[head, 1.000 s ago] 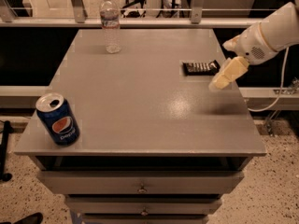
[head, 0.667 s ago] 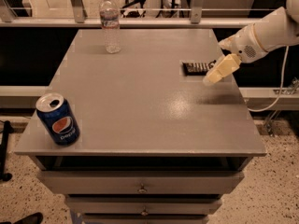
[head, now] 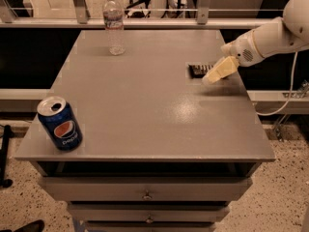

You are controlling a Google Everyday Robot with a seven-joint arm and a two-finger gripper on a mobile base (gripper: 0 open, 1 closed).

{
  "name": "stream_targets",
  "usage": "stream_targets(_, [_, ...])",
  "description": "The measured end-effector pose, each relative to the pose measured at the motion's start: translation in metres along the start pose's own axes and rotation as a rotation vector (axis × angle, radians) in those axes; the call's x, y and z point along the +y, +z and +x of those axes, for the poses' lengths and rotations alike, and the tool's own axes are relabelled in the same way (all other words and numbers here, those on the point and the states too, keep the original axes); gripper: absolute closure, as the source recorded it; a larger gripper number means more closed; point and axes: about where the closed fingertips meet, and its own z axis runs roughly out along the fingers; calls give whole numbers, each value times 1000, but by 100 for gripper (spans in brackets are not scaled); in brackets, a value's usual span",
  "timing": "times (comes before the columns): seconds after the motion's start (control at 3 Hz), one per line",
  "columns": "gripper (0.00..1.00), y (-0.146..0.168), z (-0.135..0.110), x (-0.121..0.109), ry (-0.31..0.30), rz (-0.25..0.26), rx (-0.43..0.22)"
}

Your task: Pick rxbar chocolate

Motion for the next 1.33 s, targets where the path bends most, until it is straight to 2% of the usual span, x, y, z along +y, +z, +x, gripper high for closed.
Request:
stream_targets(0.33, [16,10,4,-8,27,-3,-17])
stream_targets(0.67, [47,12,6,-12,40,-3,-32])
stream_targets(1.33, [93,4,9,-10,42,0,-47])
